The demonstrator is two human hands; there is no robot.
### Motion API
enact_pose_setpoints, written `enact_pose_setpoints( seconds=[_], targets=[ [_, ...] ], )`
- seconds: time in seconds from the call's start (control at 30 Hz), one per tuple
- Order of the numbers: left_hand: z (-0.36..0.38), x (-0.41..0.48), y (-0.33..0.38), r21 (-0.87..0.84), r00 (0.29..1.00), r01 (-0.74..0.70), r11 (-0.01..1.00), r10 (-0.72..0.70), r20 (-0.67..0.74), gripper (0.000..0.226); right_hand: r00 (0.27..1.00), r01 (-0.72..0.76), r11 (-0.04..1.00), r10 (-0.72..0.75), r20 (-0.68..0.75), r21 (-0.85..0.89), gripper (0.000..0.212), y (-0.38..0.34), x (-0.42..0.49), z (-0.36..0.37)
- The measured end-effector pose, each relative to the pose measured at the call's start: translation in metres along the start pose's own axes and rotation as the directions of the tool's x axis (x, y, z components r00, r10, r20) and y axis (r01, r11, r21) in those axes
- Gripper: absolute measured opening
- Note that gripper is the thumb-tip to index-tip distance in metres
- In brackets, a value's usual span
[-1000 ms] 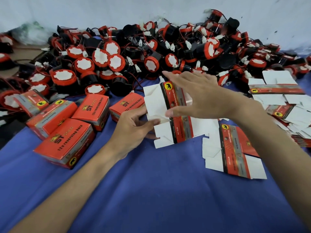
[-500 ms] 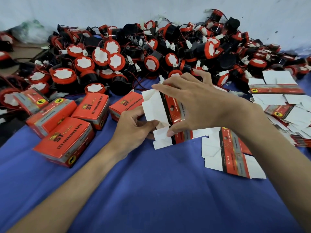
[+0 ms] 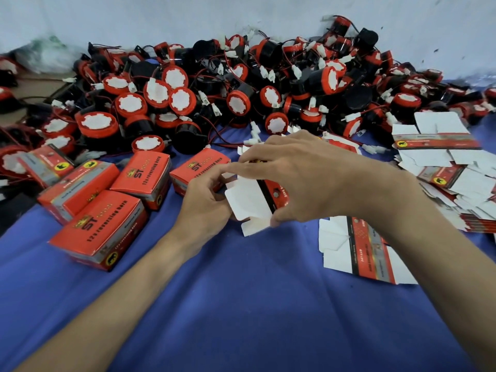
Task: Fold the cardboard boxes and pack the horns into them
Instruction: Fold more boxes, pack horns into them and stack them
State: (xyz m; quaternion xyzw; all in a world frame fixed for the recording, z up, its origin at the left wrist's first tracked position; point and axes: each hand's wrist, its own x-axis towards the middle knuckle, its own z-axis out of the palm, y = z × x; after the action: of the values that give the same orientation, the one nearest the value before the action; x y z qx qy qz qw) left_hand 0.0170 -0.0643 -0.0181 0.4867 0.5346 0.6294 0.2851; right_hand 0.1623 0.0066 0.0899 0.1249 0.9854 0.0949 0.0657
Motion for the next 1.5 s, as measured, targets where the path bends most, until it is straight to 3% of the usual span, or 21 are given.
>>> enact_pose_setpoints(
  seconds=[0.23, 0.37, 0.47, 0.5, 0.6, 0.73, 0.87, 0.97, 1.07, 1.13, 1.27, 1.4, 1.5],
  targets=[
    [-0.003, 0.001, 0.003, -0.107, 0.997, 0.022, 0.994, -0.030, -0.073, 0.030, 0.998, -0.058, 0.991, 0.055, 0.028, 0.118, 0.122, 0.009, -0.001, 0.011],
    [-0.003, 0.003, 0.004, -0.138, 0.990, 0.037, 0.990, -0.056, -0.132, 0.033, 0.989, -0.108, 0.973, 0.125, -0.074, 0.203, 0.115, 0.014, 0.002, 0.010],
    [-0.003, 0.004, 0.006, -0.308, 0.984, 0.084, 0.948, -0.129, -0.127, 0.024, 0.967, -0.153, 0.966, 0.190, -0.171, 0.209, 0.112, 0.014, 0.003, 0.008],
    [-0.002, 0.004, 0.007, -0.378, 0.984, 0.105, 0.920, -0.152, -0.096, 0.025, 0.953, -0.177, 0.960, 0.222, -0.206, 0.215, 0.112, 0.013, 0.003, 0.008],
    [0.000, 0.002, 0.012, -0.496, 0.985, 0.154, 0.855, -0.171, 0.011, 0.060, 0.870, -0.278, 0.921, 0.362, -0.335, 0.273, 0.110, 0.011, 0.007, 0.010],
    [0.005, -0.002, 0.014, -0.433, 0.980, 0.186, 0.882, -0.138, 0.140, 0.065, 0.749, -0.453, 0.857, 0.515, -0.416, 0.246, 0.110, -0.003, 0.012, 0.016],
    [0.009, -0.009, 0.007, -0.379, 0.981, 0.191, 0.905, -0.166, 0.098, 0.091, 0.804, -0.443, 0.892, 0.441, -0.399, 0.093, 0.103, -0.039, 0.021, 0.035],
    [0.004, -0.006, 0.001, -0.402, 0.981, 0.185, 0.897, -0.190, 0.027, 0.063, 0.862, -0.385, 0.920, 0.388, -0.326, 0.077, 0.100, -0.047, 0.023, 0.037],
    [0.001, -0.001, -0.001, -0.435, 0.980, 0.165, 0.885, -0.197, -0.028, 0.060, 0.883, -0.288, 0.918, 0.365, -0.297, 0.272, 0.095, -0.026, 0.019, 0.026],
    [0.002, 0.000, 0.001, -0.407, 0.981, 0.132, 0.904, -0.178, -0.077, 0.059, 0.884, -0.162, 0.845, 0.354, -0.306, 0.510, 0.087, -0.013, 0.016, 0.022],
    [-0.001, 0.001, 0.004, -0.356, 0.979, 0.087, 0.931, -0.145, -0.141, 0.059, 0.828, 0.016, 0.492, 0.482, -0.287, 0.871, 0.075, -0.011, 0.025, 0.028],
    [-0.004, 0.000, 0.006, -0.295, 0.983, 0.034, 0.955, -0.085, -0.162, 0.068, 0.808, 0.107, 0.281, 0.534, -0.248, 0.954, 0.036, -0.016, 0.032, 0.040],
    [-0.003, -0.002, 0.008, -0.237, 0.989, -0.046, 0.970, 0.011, -0.147, 0.063, 0.797, 0.176, 0.119, 0.566, -0.212, 0.977, 0.030, -0.019, 0.033, 0.044]
  ],
)
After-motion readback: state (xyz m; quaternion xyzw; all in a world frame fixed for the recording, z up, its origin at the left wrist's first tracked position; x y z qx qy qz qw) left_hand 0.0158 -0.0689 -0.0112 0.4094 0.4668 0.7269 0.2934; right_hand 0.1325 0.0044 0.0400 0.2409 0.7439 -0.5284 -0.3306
